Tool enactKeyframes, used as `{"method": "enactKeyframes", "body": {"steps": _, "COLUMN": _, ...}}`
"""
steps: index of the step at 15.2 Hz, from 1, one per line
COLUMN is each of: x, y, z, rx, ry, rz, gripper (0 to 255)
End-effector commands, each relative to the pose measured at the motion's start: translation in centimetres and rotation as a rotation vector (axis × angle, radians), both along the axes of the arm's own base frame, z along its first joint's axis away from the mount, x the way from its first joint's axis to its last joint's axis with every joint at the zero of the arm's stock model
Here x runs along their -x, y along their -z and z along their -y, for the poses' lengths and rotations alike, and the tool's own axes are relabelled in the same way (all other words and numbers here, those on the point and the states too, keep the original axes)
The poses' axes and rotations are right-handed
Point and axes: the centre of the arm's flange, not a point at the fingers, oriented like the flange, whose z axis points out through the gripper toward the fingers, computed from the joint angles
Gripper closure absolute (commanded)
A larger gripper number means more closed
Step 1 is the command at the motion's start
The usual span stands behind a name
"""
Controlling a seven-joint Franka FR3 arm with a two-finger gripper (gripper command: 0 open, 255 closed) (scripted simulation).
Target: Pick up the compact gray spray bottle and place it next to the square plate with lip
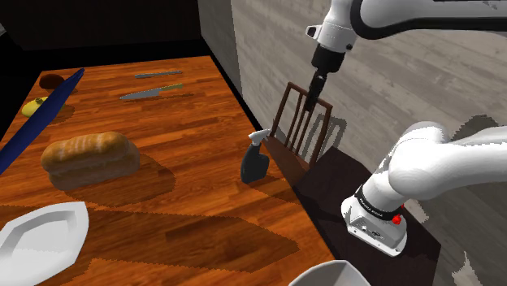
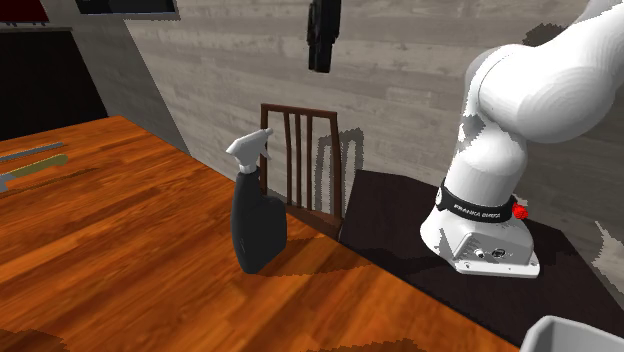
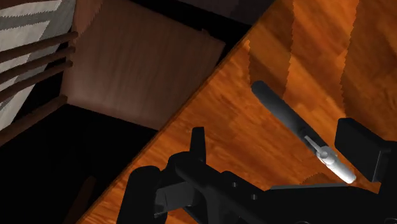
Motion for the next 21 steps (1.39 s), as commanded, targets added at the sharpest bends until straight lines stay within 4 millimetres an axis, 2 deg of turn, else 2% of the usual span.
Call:
{"method": "enactKeyframes", "body": {"steps": 1, "x": 0.5, "y": 2.2, "z": -1.4, "rx": -0.039, "ry": -0.125, "rz": 0.069, "gripper": 0}}
{"method": "enactKeyframes", "body": {"steps": 8, "x": -0.4, "y": 10.5, "z": -4.0, "rx": -0.14, "ry": -0.437, "rz": 0.253, "gripper": 0}}
{"method": "enactKeyframes", "body": {"steps": 14, "x": -1.6, "y": 17.2, "z": -7.3, "rx": -0.227, "ry": -0.705, "rz": 0.411, "gripper": 0}}
{"method": "enactKeyframes", "body": {"steps": 21, "x": -2.3, "y": 20.4, "z": -9.1, "rx": -0.234, "ry": -0.725, "rz": 0.422, "gripper": 0}}
